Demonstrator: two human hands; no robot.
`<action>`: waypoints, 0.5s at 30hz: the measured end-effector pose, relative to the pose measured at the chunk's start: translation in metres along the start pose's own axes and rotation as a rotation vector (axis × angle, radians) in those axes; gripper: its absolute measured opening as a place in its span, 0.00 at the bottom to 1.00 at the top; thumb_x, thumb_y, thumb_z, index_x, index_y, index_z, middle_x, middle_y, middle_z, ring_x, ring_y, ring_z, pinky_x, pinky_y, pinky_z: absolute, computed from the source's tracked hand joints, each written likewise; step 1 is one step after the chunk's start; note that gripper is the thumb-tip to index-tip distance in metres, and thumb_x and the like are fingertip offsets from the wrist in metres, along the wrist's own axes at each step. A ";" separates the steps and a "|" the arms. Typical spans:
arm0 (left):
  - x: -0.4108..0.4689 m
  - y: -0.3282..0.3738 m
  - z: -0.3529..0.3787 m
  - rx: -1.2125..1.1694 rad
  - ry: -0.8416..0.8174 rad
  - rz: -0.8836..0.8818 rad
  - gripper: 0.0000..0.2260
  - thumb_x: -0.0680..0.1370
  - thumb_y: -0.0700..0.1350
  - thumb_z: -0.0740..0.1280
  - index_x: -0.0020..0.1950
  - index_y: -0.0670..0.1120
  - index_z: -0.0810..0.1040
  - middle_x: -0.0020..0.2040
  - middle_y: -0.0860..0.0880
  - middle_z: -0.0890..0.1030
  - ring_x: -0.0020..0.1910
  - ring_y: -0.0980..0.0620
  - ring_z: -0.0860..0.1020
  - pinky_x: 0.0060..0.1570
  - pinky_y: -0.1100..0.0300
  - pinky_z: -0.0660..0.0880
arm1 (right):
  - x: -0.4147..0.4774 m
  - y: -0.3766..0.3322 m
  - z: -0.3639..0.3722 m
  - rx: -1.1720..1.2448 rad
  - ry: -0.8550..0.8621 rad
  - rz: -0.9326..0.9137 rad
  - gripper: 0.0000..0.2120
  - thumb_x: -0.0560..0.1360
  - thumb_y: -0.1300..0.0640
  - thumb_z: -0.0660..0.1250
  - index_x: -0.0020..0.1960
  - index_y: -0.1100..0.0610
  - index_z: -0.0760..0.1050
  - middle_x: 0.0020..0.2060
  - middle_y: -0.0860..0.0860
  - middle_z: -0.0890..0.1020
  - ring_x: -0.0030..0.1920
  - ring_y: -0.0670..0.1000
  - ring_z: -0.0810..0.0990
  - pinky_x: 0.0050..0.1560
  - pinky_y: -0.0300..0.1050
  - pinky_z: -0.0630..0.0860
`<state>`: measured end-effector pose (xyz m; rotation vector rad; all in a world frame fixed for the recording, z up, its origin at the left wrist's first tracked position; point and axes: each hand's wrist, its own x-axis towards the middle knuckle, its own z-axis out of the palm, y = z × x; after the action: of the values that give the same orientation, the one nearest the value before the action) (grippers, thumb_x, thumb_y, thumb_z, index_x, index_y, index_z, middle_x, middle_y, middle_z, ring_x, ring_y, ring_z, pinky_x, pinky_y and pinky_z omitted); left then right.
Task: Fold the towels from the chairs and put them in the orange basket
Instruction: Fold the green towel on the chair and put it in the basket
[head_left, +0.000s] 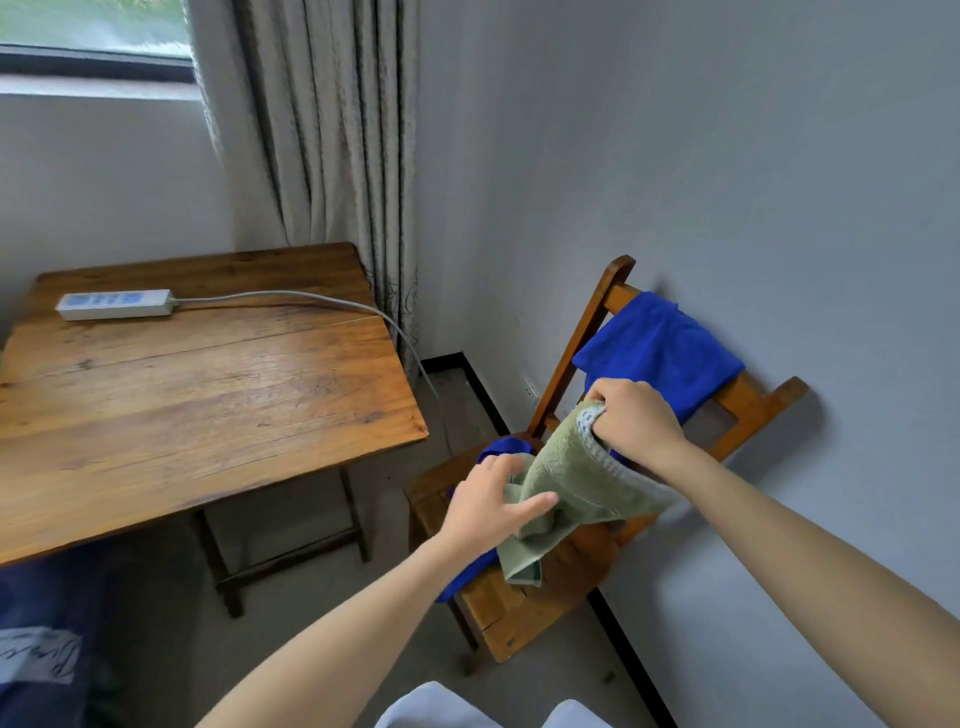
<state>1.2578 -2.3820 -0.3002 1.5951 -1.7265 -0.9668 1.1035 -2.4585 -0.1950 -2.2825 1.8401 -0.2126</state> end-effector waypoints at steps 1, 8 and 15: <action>0.001 0.008 0.004 -0.037 0.017 -0.002 0.30 0.67 0.67 0.63 0.62 0.49 0.72 0.55 0.54 0.74 0.55 0.54 0.73 0.55 0.56 0.73 | 0.002 -0.005 -0.004 -0.001 0.005 0.001 0.05 0.72 0.66 0.59 0.43 0.59 0.73 0.36 0.54 0.75 0.41 0.56 0.73 0.31 0.43 0.62; 0.010 0.039 0.017 -0.106 0.215 -0.102 0.18 0.71 0.63 0.66 0.49 0.51 0.68 0.47 0.54 0.74 0.47 0.54 0.74 0.43 0.58 0.72 | 0.005 -0.030 -0.011 -0.057 -0.008 -0.053 0.07 0.73 0.65 0.60 0.49 0.56 0.70 0.39 0.52 0.75 0.41 0.54 0.73 0.29 0.43 0.63; 0.023 0.045 0.006 0.005 0.332 -0.231 0.18 0.73 0.65 0.58 0.44 0.50 0.69 0.42 0.52 0.73 0.44 0.51 0.75 0.48 0.52 0.71 | 0.012 -0.046 -0.006 -0.104 -0.030 -0.079 0.05 0.74 0.63 0.61 0.48 0.55 0.69 0.46 0.54 0.79 0.44 0.53 0.76 0.32 0.43 0.66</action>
<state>1.2250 -2.4031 -0.2679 1.8683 -1.3420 -0.7487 1.1480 -2.4609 -0.1778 -2.4171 1.7875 -0.0958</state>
